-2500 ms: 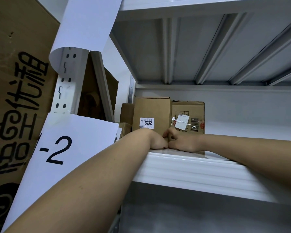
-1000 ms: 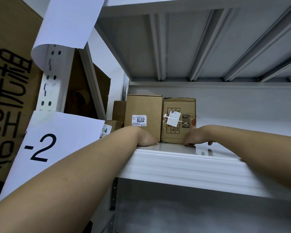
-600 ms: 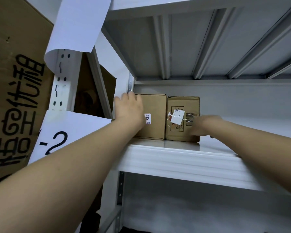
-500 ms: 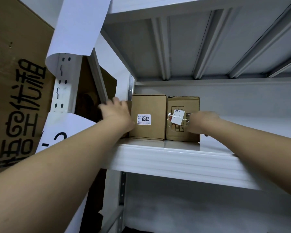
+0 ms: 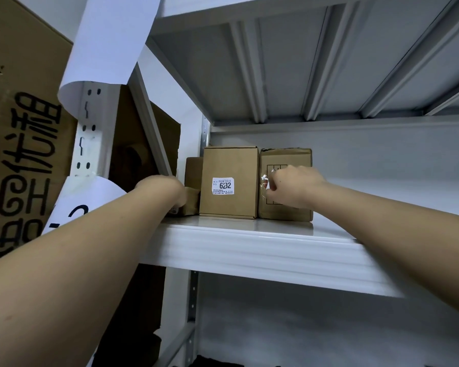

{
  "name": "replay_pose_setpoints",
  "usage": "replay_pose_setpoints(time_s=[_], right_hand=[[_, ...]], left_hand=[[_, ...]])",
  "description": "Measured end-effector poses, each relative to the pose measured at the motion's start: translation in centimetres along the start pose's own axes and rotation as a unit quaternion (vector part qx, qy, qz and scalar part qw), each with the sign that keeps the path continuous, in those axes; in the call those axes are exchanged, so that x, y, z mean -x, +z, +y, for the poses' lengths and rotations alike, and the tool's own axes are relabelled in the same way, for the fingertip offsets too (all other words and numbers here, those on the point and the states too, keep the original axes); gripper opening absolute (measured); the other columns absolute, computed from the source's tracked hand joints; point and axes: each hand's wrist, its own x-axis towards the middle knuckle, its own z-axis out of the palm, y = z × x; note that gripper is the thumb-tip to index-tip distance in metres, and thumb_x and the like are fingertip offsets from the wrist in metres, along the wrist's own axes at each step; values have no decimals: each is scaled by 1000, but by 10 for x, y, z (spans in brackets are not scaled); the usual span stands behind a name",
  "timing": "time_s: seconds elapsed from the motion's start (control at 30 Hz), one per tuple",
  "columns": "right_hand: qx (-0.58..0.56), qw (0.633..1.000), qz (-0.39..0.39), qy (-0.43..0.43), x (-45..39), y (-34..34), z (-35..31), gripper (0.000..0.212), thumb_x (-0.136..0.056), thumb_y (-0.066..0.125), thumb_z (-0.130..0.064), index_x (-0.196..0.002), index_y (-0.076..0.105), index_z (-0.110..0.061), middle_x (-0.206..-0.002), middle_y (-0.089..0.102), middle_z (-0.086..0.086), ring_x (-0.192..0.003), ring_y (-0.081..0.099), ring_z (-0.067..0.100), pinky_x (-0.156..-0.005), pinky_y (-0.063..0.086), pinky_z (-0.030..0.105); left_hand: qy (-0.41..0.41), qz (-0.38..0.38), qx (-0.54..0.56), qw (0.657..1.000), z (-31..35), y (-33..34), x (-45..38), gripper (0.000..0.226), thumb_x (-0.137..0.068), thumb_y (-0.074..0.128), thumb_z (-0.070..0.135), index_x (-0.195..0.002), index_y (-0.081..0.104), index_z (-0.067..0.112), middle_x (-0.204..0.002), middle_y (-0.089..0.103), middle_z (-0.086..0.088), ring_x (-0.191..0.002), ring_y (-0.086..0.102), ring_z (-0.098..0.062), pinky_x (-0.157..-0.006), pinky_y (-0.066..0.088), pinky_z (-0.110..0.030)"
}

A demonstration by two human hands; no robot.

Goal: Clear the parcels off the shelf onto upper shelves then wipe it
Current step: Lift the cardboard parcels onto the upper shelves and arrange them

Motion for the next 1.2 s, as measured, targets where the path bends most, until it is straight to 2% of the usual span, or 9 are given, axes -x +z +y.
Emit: replay_pose_setpoints(time_s=[0.07, 0.17, 0.23, 0.33, 0.4, 0.57, 0.73, 1.0, 1.2], right_hand=[[4, 1000, -4, -1, -1, 2, 0, 19, -93, 42, -37, -89, 51, -21, -88, 48, 4, -83, 45, 27, -72, 37, 30], [2, 1000, -4, 0, -1, 2, 3, 19, -93, 42, -37, -91, 52, -21, -89, 50, 4, -83, 47, 27, -72, 40, 30], [-10, 1000, 4, 7, 0, -1, 5, 20, -93, 43, -37, -91, 54, -20, -88, 52, 4, -82, 49, 28, -71, 40, 29], [-38, 999, 29, 24, 6, -11, 10, 27, -93, 44, -36, -93, 59, -15, -85, 56, 5, -82, 54, 28, -69, 40, 29], [-42, 996, 65, 38, 11, -17, 17, 28, -93, 43, -34, -98, 62, -14, -88, 60, 7, -82, 56, 28, -67, 39, 29], [-54, 989, 109, 79, 33, -34, 35, 21, -91, 42, -22, -98, 62, -19, -88, 68, 6, -82, 65, 29, -69, 48, 31], [-30, 988, 91, 117, 65, -52, 51, 23, -87, 43, -23, -96, 63, -19, -88, 69, 5, -83, 66, 29, -75, 51, 32], [48, 983, 69, 166, 140, -73, 106, 24, -91, 43, -23, -103, 62, -18, -95, 66, 9, -78, 52, 30, -67, 34, 29], [62, 974, 79, 201, 198, -83, 164, 28, -91, 39, -15, -109, 60, -20, -102, 68, 6, -88, 58, 33, -66, 36, 30]], left_hand=[[-12, 0, -14, 1000, 2, 1, 1, 51, -93, 44, 15, -142, 34, 6, -111, 53, -12, -105, 57, -26, -93, 51, -35], [-29, 34, -41, 998, 8, -4, 10, 64, -90, 49, 13, -147, 20, 8, -138, 36, -19, -124, 43, -37, -102, 43, -45], [5, 109, -52, 993, 16, -10, 19, 61, -88, 51, 9, -143, 26, 8, -140, 32, -19, -127, 39, -37, -97, 40, -43], [107, 233, -31, 966, 32, -18, 32, 47, -87, 51, 6, -133, 39, 10, -129, 43, -15, -116, 48, -34, -77, 37, -37], [161, 263, 26, 951, 46, -23, 41, 41, -90, 49, 4, -129, 47, 12, -124, 51, -13, -108, 54, -32, -72, 39, -36], [229, 234, 144, 934, 88, -33, 59, 21, -93, 46, 11, -110, 59, 13, -106, 63, -7, -90, 58, -28, -69, 46, -33], [284, 191, 173, 923, 130, -32, 84, 24, -94, 46, 17, -111, 62, 13, -111, 63, -9, -95, 58, -30, -70, 40, -32], [344, 206, 202, 894, 200, -36, 151, 28, -92, 43, 16, -113, 61, 14, -114, 62, -11, -102, 58, -34, -71, 38, -32], [374, 201, 227, 876, 252, -53, 218, 28, -91, 39, 11, -111, 59, 15, -109, 62, -9, -82, 48, -30, -66, 34, -32]])
